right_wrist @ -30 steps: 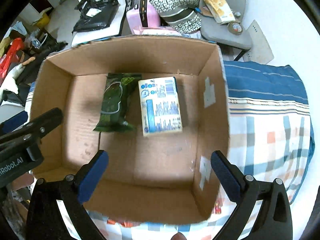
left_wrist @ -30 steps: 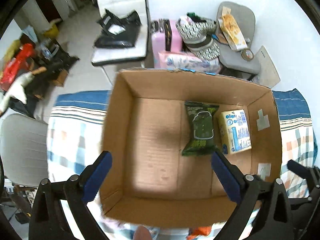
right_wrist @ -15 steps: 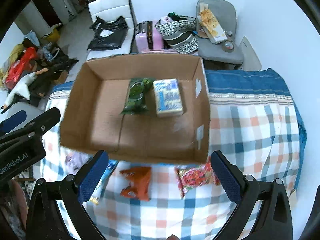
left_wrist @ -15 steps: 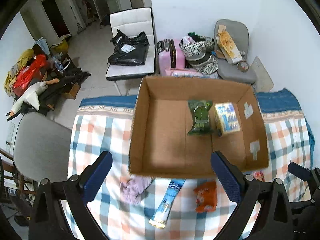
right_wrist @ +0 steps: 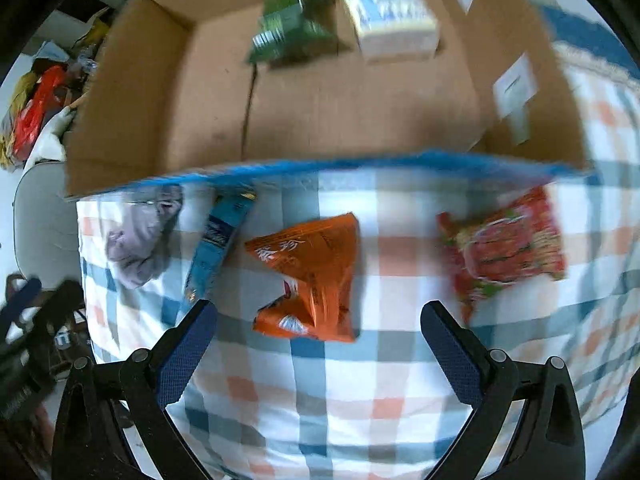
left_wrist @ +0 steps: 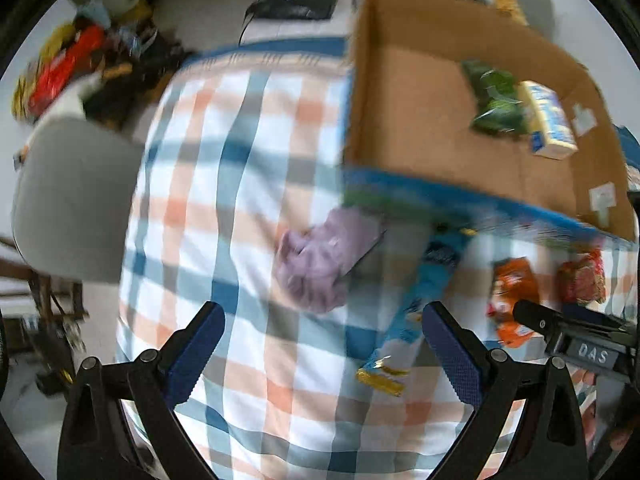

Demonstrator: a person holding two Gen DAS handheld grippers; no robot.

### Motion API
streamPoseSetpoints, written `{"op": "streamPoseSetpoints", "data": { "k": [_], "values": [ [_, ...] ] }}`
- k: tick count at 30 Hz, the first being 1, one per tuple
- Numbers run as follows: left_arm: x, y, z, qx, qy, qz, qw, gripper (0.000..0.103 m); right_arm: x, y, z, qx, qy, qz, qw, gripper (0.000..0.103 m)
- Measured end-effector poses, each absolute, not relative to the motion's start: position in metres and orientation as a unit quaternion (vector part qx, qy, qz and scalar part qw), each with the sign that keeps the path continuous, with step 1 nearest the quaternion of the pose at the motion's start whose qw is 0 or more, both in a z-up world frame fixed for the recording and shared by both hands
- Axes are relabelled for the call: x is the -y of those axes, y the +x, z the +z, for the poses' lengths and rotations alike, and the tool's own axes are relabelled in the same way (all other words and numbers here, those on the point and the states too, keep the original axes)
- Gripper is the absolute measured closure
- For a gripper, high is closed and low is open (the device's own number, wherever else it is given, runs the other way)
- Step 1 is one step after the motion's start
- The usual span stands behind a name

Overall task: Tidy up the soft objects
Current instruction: 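Grasp the orange snack bag with right tool while left tool grasps the Nestle tube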

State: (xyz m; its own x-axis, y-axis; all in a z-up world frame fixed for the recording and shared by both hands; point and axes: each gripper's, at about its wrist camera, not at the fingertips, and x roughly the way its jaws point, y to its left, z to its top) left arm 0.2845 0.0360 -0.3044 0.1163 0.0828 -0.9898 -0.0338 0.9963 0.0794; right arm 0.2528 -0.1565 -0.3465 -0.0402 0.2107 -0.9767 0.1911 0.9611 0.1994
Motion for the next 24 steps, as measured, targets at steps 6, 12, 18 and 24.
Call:
{"op": "streamPoseSetpoints", "data": {
  "k": [6,12,18,24],
  "values": [
    [-0.054,0.283,-0.332,-0.686,-0.018,0.035,0.726,0.002,0.149,0.249,-0.386,-0.745,0.146,0.004,0.651,0.05],
    [-0.02,0.282,-0.342,-0.693,0.018,-0.007,0.72,0.002,0.151,0.232,-0.372,-0.741,0.117,-0.015,0.661,0.067],
    [0.023,0.287,-0.367,-0.708,0.069,-0.036,0.702,0.002,0.165,0.209,-0.364,-0.737,0.105,-0.044,0.666,0.068],
    [0.053,0.288,-0.4,-0.724,0.11,-0.045,0.679,0.042,0.177,0.187,-0.373,-0.745,0.111,-0.055,0.655,0.067]
  ]
}}
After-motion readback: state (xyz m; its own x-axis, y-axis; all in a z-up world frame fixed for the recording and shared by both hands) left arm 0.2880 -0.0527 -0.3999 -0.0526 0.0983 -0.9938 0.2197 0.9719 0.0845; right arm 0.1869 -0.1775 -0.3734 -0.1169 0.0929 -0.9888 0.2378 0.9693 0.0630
